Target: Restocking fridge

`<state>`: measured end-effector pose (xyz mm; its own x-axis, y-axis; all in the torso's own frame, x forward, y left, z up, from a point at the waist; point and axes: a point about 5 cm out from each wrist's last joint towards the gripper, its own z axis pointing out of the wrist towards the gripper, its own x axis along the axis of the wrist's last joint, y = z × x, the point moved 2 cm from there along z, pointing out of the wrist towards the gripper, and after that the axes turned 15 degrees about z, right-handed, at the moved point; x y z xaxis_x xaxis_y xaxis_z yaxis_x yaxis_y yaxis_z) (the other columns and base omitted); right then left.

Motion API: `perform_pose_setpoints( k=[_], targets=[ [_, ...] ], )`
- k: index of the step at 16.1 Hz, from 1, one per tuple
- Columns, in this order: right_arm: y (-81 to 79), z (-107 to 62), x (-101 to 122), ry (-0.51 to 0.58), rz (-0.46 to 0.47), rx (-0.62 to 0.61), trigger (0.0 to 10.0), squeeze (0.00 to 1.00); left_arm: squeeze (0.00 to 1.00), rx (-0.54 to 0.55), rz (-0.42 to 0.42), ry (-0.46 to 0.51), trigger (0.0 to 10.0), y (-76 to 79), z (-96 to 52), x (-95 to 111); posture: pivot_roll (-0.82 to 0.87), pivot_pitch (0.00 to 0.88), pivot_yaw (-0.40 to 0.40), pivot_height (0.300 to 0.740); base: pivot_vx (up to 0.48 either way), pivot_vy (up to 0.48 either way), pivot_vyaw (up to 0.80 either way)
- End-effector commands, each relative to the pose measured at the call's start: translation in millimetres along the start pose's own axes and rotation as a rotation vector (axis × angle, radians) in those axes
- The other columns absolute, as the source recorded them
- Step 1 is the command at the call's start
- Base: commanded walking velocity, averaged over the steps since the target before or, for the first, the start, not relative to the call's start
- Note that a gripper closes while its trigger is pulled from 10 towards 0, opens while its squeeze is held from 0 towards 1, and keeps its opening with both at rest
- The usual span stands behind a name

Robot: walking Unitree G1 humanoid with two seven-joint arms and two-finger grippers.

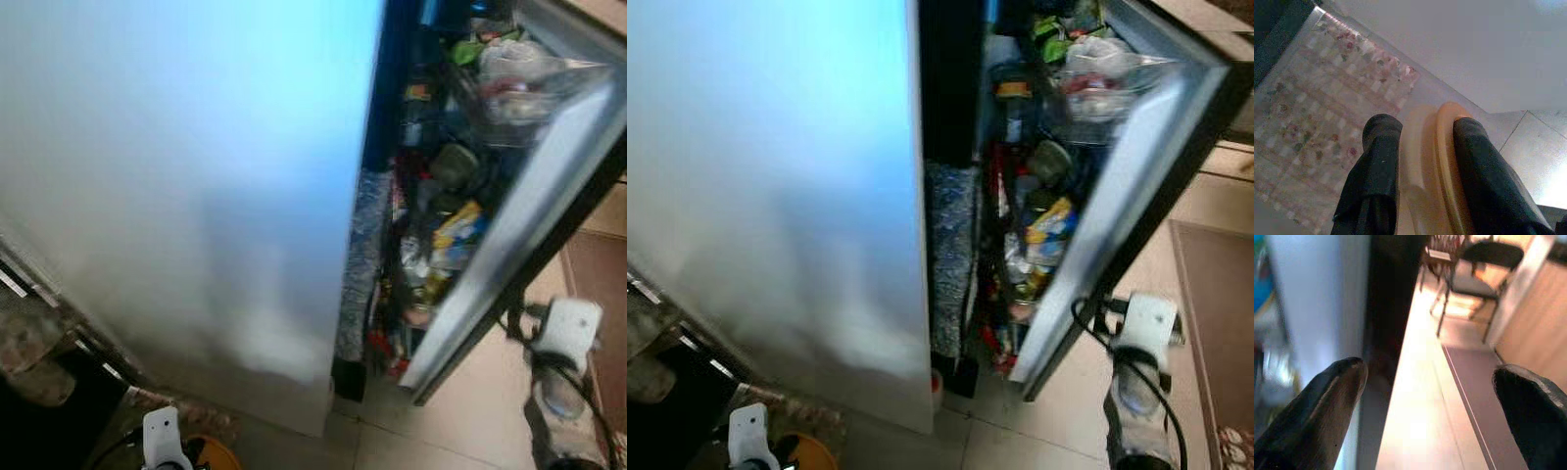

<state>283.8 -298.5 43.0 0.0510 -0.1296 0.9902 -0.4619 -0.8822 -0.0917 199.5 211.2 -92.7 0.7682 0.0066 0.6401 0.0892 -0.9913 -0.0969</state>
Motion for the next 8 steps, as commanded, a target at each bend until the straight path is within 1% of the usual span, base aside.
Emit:
perform_pose_setpoints(
  k=[1,3,4,5,6,7,8],
  targets=[
    [3.9,-4.3,-13.6,-0.06,-0.011,-0.023,10.0,0.0,0.0,-0.034,0.008,-0.097,10.0,8.0,-5.3,-26.8,-0.08,0.06,0.008,0.74,0.0,0.0,0.0],
    [15.8,-13.3,-37.7,-0.172,-0.004,-0.095,10.0,0.0,0.0,-0.03,0.007,-0.099,10.0,7.1,-5.6,-27.6,-0.08,0.058,0.008,0.74,0.0,0.0,0.0],
    [27.0,-19.9,-50.5,-0.236,0.011,-0.156,10.0,0.0,0.0,-0.026,0.006,-0.1,10.0,5.8,-5.8,-28.1,-0.08,0.057,0.008,0.74,0.0,0.0,0.0],
    [31.8,-23.5,-56.6,-0.268,0.016,-0.178,10.0,0.0,0.0,-0.024,0.005,-0.1,10.0,5.3,-5.8,-28.3,-0.08,0.057,0.008,0.74,0.0,0.0,0.0],
    [33.8,-31.0,-70.9,-0.354,0.011,-0.18,10.0,0.0,0.0,-0.022,0.006,-0.102,10.0,4.7,-6.0,-28.7,-0.08,0.057,0.009,0.74,0.0,0.0,0.0],
    [30.1,-37.1,-81.9,-0.419,0.028,-0.153,10.0,0.0,0.0,-0.021,0.009,-0.105,10.0,4.4,-6.1,-29.3,-0.08,0.054,0.009,0.74,0.0,0.0,0.0],
    [22.9,-44.1,-93.4,-0.488,0.019,-0.101,10.0,0.0,0.0,-0.021,0.009,-0.107,10.0,4.4,-6.1,-29.6,-0.08,0.052,0.011,0.74,0.0,0.0,0.0]
  ],
)
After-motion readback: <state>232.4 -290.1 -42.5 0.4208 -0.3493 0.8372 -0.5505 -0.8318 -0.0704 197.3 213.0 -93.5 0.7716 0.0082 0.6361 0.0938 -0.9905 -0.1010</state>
